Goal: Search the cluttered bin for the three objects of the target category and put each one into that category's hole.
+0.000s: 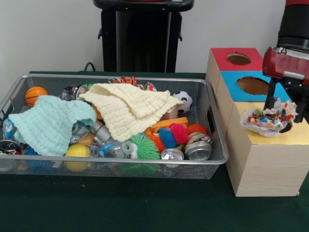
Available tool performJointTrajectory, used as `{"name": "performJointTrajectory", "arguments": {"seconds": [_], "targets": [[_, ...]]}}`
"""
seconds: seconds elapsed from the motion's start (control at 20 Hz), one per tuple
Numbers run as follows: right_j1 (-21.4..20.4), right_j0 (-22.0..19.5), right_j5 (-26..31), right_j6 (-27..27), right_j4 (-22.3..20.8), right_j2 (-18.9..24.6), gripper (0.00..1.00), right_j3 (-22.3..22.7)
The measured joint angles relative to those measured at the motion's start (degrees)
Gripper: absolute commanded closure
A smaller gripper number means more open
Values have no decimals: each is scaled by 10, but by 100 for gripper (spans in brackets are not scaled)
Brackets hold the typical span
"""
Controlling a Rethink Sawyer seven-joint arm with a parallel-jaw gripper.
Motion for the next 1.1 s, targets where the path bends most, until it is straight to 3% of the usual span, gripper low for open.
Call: {"name": "performJointTrajectory", "arguments": {"seconds": [0.75, 1.1], "targets": [[-51, -49, 0, 0, 0, 61, 0, 5], [-69, -58, 0, 0, 0, 87, 0, 32]]}}
